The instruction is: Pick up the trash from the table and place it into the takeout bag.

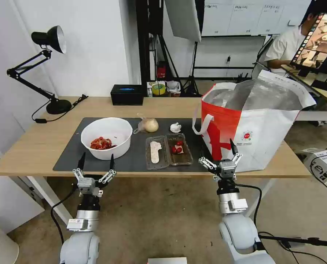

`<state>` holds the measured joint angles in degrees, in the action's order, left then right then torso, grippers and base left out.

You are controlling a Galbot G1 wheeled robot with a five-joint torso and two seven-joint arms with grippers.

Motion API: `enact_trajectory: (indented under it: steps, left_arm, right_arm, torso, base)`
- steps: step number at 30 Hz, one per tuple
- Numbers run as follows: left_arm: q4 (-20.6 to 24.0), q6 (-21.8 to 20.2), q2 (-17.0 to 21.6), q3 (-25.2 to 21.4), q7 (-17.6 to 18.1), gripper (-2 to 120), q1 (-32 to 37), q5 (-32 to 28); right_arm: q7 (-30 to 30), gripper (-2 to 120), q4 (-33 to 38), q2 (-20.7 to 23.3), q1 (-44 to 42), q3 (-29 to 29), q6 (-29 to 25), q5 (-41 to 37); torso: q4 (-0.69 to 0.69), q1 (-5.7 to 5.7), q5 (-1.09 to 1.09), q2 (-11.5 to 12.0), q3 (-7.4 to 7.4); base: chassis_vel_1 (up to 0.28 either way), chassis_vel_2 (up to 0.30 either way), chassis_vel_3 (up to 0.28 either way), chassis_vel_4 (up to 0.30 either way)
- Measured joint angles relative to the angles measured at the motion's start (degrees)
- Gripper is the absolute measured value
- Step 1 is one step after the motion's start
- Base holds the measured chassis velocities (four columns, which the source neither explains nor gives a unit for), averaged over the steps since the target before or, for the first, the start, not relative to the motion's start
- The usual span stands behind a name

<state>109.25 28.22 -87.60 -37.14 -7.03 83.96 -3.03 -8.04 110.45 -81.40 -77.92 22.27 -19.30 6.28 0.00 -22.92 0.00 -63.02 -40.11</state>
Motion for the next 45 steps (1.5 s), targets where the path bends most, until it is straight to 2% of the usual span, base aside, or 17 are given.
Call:
enact_trajectory:
  steps: [5,10,16,25,27,30,33,37,40,41,44,45]
  left_arm:
    - [0.42,-0.6,1.59,0.98,-0.42,100,-0.25,-1.37]
    - [1.25,-1.13,5.06,3.27,-0.41,100,-0.51,-3.66]
    - [2.1,-1.58,6.3,4.42,-0.41,100,-0.84,-5.44]
    - [3.29,-3.42,7.59,9.08,-0.34,100,-1.07,-9.27]
    - [3.76,-4.5,8.57,11.57,-0.29,100,-1.06,-12.21]
    - [4.09,-5.16,8.91,12.58,-0.16,100,-1.0,-13.84]
    - [4.95,-7.29,9.58,15.73,1.24,100,-0.88,-18.04]
    - [5.3,-8.34,9.82,17.45,2.03,100,-0.88,-20.02]
    - [6.03,-10.87,10.18,20.29,5.03,100,-1.04,-23.95]
    - [6.03,-10.87,10.18,20.29,5.03,100,-1.04,-23.95]
    - [7.14,-14.39,10.42,22.65,9.12,100,-1.9,-29.02]
    - [7.14,-14.39,10.42,22.65,9.12,100,-1.9,-29.02]
  right_arm:
    - [0.07,100,0.24,0.09,-0.25,0.08,0.0,-0.02]
    - [0.28,100,0.54,0.23,-0.68,0.35,-0.22,-0.04]
    - [0.31,100,0.85,0.25,-0.91,0.62,-0.31,-0.04]
    - [0.34,100,1.89,0.23,-2.09,1.43,-0.5,-0.05]
    - [0.37,100,2.34,0.24,-2.61,1.84,-0.55,-0.05]
    - [0.38,100,2.43,0.24,-2.71,2.02,-0.57,-0.05]
    - [0.39,100,2.53,0.17,-2.82,2.19,-0.6,-0.04]
    - [0.41,100,2.54,0.07,-2.85,2.22,-0.61,-0.02]
    - [0.43,100,2.55,0.01,-2.91,2.38,-0.62,0.0]
    - [0.43,100,2.55,0.01,-2.91,2.38,-0.62,0.0]
    - [0.43,100,2.57,0.03,-3.01,2.57,-0.63,0.03]
    - [0.43,100,2.57,0.03,-3.01,2.57,-0.63,0.03]
  torso:
    - [0.0,0.0,0.0,0.0,0.0]
    - [0.0,0.0,0.0,0.0,0.0]
    - [0.0,0.0,0.0,0.0,0.0]
    - [0.0,0.0,0.01,0.0,0.0]
    - [0.0,0.0,0.0,0.0,0.0]
    - [0.0,0.0,0.01,0.0,0.0]
    - [0.0,0.0,0.0,0.0,0.0]
    - [0.0,0.0,0.0,0.0,0.0]
    - [0.0,0.0,0.0,0.0,0.0]
    - [0.0,0.0,0.0,0.0,0.0]
    - [0.0,0.0,0.01,0.0,0.0]
    - [0.0,0.0,0.01,0.0,0.0]
  base:
    - [0.0,0.0,0.0,0.0]
    - [0.0,0.0,0.0,0.0]
    - [0.0,0.0,0.0,0.0]
    - [0.0,0.0,0.0,0.0]
    - [0.0,0.0,0.0,0.0]
    - [0.0,0.0,0.0,0.0]
    - [0.0,0.0,0.0,0.0]
    - [0.0,0.0,0.0,0.0]
    - [0.0,0.0,0.0,0.0]
    - [0.0,0.0,0.0,0.0]
    - [0.0,0.0,0.0,0.0]
    - [0.0,0.0,0.0,0.0]
